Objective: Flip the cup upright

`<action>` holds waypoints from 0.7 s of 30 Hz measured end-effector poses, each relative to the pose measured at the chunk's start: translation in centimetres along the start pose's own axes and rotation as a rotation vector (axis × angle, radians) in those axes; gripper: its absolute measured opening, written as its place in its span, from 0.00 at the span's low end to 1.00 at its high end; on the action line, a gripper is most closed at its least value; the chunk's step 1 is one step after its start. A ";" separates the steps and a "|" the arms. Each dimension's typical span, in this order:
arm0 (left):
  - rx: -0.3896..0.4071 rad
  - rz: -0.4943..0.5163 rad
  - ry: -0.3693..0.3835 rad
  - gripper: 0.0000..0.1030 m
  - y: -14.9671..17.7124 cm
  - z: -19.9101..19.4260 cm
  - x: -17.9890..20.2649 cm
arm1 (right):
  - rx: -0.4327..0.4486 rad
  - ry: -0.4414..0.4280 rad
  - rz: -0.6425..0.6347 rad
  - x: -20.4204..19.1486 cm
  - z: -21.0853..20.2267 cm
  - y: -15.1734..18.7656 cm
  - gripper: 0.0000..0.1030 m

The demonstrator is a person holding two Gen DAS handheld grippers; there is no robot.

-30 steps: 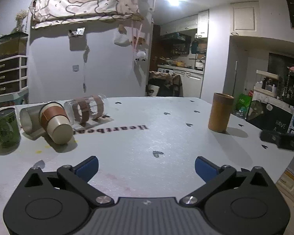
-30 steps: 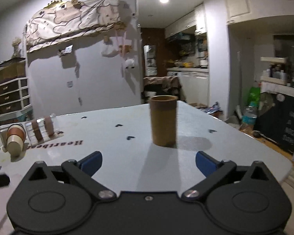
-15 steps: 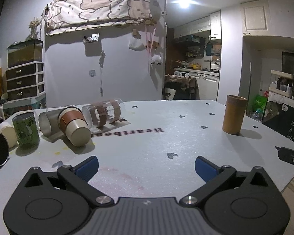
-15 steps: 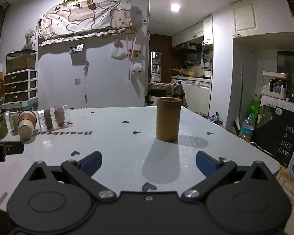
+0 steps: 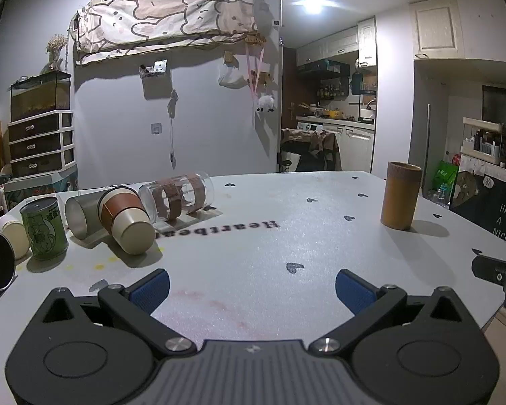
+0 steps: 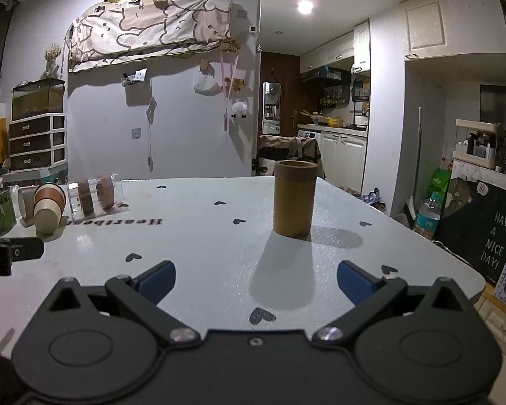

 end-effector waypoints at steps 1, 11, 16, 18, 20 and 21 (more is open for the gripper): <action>-0.001 0.000 0.001 1.00 0.0 0.0 0.0 | 0.000 -0.001 0.000 0.0 0.1 0.0 1.00; -0.003 0.002 0.007 1.00 0.0 0.1 0.1 | -0.007 -0.009 0.000 -0.1 0.3 0.0 1.00; -0.004 0.003 0.009 1.00 0.1 0.0 0.1 | -0.005 -0.008 -0.002 -0.1 0.3 0.0 1.00; -0.004 0.002 0.009 1.00 0.1 0.0 0.1 | -0.007 -0.007 -0.001 -0.1 0.3 0.0 1.00; -0.004 0.003 0.008 1.00 0.1 0.0 0.1 | -0.008 -0.008 0.001 -0.1 0.3 0.0 1.00; -0.004 0.003 0.008 1.00 0.1 0.0 0.1 | -0.009 -0.009 0.002 -0.1 0.3 0.0 1.00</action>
Point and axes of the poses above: each gripper's, at about its wrist camera, not at the fingertips, and z roughly the way its jaws point, x to its right, y to its underside, the point moved 4 cm from there along z, roughly the way its jaws point, and after that the axes turned 1 degree about x, right-handed, at the moved point
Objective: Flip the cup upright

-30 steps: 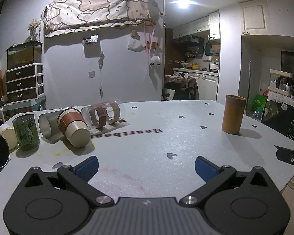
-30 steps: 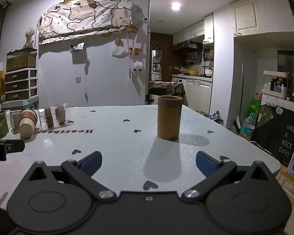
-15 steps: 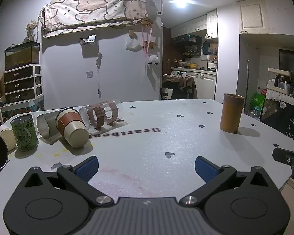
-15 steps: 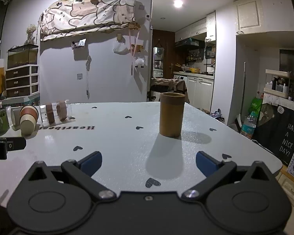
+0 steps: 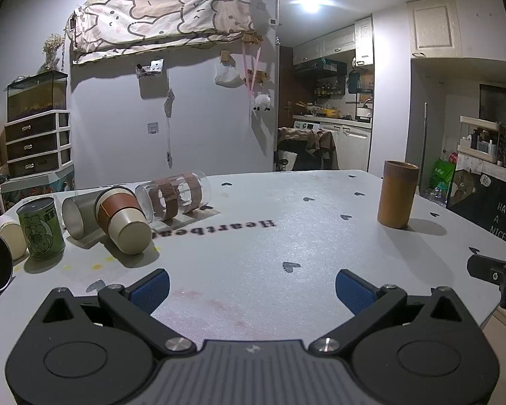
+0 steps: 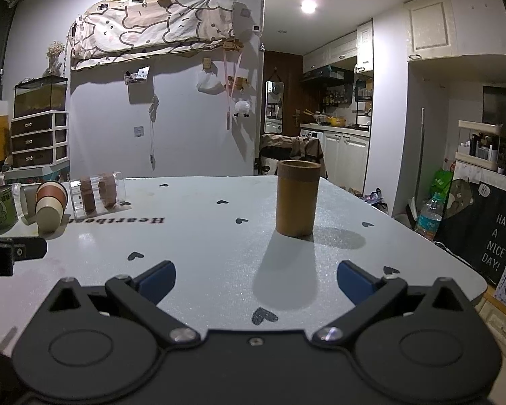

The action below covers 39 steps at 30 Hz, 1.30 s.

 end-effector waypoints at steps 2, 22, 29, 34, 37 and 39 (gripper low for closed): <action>0.000 0.000 0.001 1.00 0.0 0.0 0.0 | 0.001 0.001 -0.002 0.0 0.0 0.0 1.00; -0.001 0.000 -0.001 1.00 0.0 0.1 0.0 | 0.003 0.002 -0.005 0.0 0.0 0.0 1.00; -0.001 0.000 -0.001 1.00 0.0 0.0 0.1 | 0.005 -0.002 -0.008 0.0 0.0 -0.1 1.00; -0.003 -0.001 0.000 1.00 0.0 0.0 0.1 | 0.005 -0.001 -0.009 0.0 0.0 -0.1 1.00; -0.001 0.000 -0.002 1.00 0.0 0.0 0.1 | 0.006 -0.001 -0.009 -0.1 0.0 -0.1 1.00; -0.001 -0.001 -0.001 1.00 0.0 0.0 0.1 | 0.006 -0.001 -0.010 -0.1 0.0 -0.1 1.00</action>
Point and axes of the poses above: each gripper's, at about its wrist camera, not at the fingertips, and z roughly the way its jaws point, x to its right, y to its underside, the point moved 4 cm from there along z, roughly the way its jaws point, and after that the axes turned 1 degree about x, right-handed, at the moved point
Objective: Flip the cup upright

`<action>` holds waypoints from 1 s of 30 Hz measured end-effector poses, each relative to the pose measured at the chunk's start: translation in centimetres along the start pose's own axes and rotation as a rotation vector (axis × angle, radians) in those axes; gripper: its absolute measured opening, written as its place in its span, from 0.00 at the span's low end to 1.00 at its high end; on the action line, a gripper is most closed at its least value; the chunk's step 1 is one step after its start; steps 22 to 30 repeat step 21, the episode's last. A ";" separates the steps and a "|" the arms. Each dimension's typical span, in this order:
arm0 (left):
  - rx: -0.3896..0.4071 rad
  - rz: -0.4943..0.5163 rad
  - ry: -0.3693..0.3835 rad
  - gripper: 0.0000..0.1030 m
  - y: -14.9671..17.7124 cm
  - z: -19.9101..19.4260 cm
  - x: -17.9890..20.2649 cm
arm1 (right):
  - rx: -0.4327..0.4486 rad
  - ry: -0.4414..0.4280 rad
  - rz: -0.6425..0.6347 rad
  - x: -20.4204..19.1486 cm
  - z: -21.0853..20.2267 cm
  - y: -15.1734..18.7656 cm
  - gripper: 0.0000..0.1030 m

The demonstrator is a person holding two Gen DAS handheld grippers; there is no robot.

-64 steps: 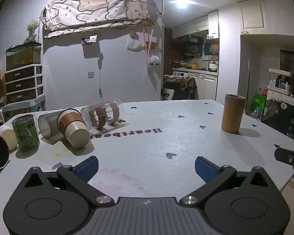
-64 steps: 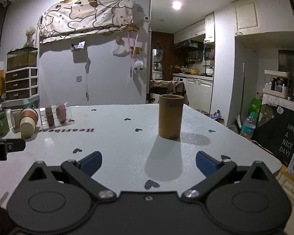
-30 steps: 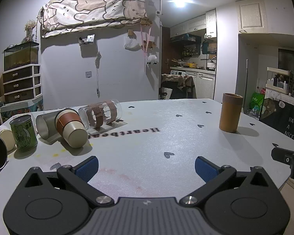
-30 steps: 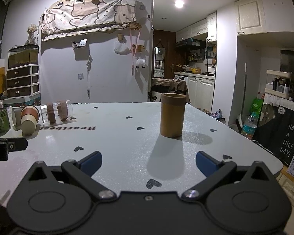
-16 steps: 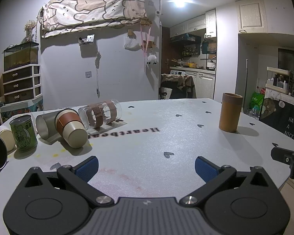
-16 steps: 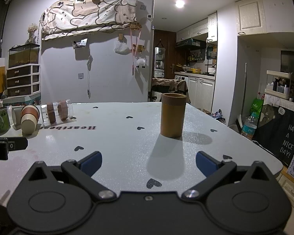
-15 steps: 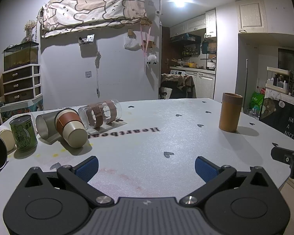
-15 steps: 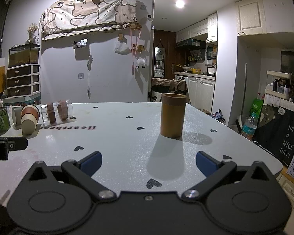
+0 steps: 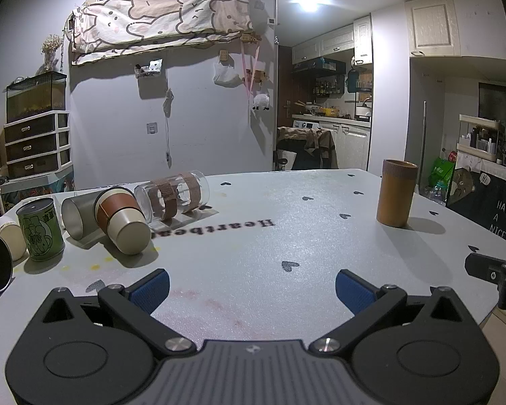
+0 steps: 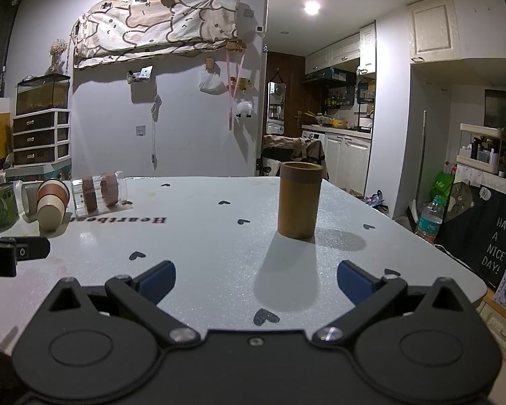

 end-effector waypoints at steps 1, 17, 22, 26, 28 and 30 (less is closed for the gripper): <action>0.000 0.000 0.000 1.00 0.0 0.0 0.0 | 0.000 -0.001 -0.001 0.0 0.0 0.0 1.00; -0.001 0.002 0.002 1.00 0.0 0.0 0.1 | -0.001 -0.001 -0.002 0.0 0.1 0.0 1.00; -0.002 0.002 0.001 1.00 0.0 0.0 0.1 | 0.000 -0.001 -0.003 0.0 0.0 0.0 1.00; -0.002 0.002 0.001 1.00 0.0 0.0 0.1 | 0.000 -0.001 -0.003 0.0 0.0 0.0 1.00; -0.002 0.002 0.001 1.00 0.0 0.0 0.1 | 0.000 -0.001 -0.003 0.0 0.0 0.0 1.00; -0.002 0.002 0.001 1.00 0.0 0.0 0.1 | 0.000 -0.001 -0.003 0.0 0.0 0.0 1.00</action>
Point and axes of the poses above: each gripper's, at about its wrist camera, not at the fingertips, and z roughly the way its jaws point, x to its right, y to its underside, the point moved 4 cm from there along z, roughly the way its jaws point, and after that the axes turned 1 degree about x, right-handed, at the moved point
